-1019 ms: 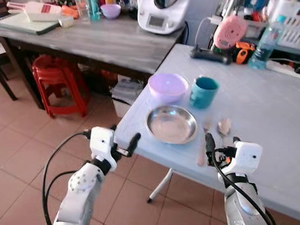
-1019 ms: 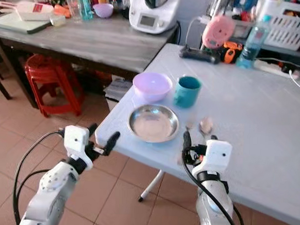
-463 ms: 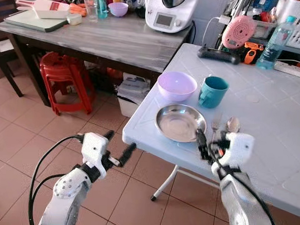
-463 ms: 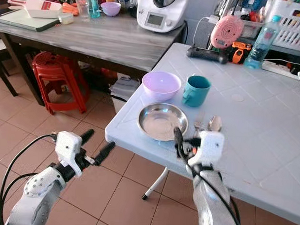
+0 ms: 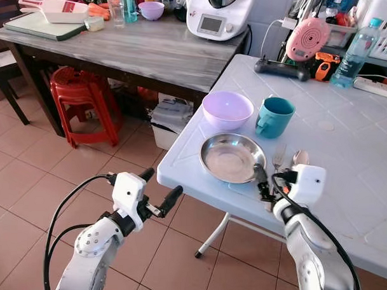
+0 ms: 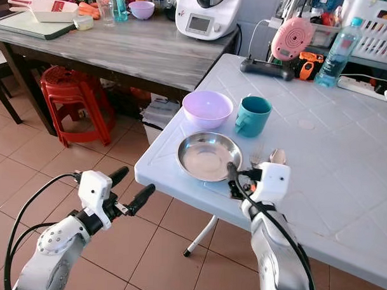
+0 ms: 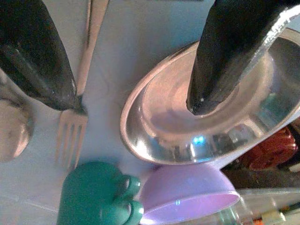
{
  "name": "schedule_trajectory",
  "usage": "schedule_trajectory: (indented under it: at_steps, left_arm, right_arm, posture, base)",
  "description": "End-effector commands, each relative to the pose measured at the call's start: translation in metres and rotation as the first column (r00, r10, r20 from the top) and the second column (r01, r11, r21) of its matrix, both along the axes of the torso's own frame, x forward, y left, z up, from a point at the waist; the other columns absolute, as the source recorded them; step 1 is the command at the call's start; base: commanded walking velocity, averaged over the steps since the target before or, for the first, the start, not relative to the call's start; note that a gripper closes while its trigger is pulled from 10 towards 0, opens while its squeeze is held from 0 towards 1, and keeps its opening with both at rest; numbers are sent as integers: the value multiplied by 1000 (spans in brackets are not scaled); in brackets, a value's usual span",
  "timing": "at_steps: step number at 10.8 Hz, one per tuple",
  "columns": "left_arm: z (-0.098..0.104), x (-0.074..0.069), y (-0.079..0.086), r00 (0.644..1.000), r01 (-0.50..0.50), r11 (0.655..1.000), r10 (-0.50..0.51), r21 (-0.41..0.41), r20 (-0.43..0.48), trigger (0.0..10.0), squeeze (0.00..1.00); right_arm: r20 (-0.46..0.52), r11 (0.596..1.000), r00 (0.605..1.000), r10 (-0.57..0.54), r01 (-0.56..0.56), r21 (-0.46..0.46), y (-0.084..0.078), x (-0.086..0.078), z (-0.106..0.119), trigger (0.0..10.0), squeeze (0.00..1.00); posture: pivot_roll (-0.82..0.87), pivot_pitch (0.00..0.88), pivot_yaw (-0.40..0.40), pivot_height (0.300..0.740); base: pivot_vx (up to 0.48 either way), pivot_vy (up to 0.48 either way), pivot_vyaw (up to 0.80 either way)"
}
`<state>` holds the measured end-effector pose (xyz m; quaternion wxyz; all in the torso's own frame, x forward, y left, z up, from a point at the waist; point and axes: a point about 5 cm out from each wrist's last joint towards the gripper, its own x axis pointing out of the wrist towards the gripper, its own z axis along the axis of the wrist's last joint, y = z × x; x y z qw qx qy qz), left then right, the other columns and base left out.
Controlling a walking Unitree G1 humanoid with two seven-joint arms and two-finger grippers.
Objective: Setting the table
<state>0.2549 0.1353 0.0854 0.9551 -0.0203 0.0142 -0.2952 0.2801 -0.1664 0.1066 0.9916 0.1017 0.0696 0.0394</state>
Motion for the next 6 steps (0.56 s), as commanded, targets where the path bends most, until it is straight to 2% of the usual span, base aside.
schedule_trajectory:
  at_steps: [1, 3, 6]
  left_arm:
    - [2, 0, -2, 1000, 18, 1000, -18, -1, 17, 10000, 0]
    - [3, 2, -3, 999, 24, 1000, -24, 0, 22, 10000, 0]
    - [4, -1, -3, 999, 45, 999, -45, 0, 25, 10000, 0]
  right_arm:
    - [-15, 1000, 1000, -2, 2, 19, -2, 6, 2, 10000, 0]
    - [-40, 1000, 999, -2, 3, 30, -2, 9, 1, 10000, 0]
    - [-106, 998, 994, 37, -31, 61, 7, 23, -2, 10000, 0]
  posture:
    - [-43, 78, -5, 740]
    - [-42, 81, -3, 740]
    - [-29, 95, -3, 740]
  base:
    - [0, 0, 0]
    - [0, 0, 0]
    - [0, 0, 0]
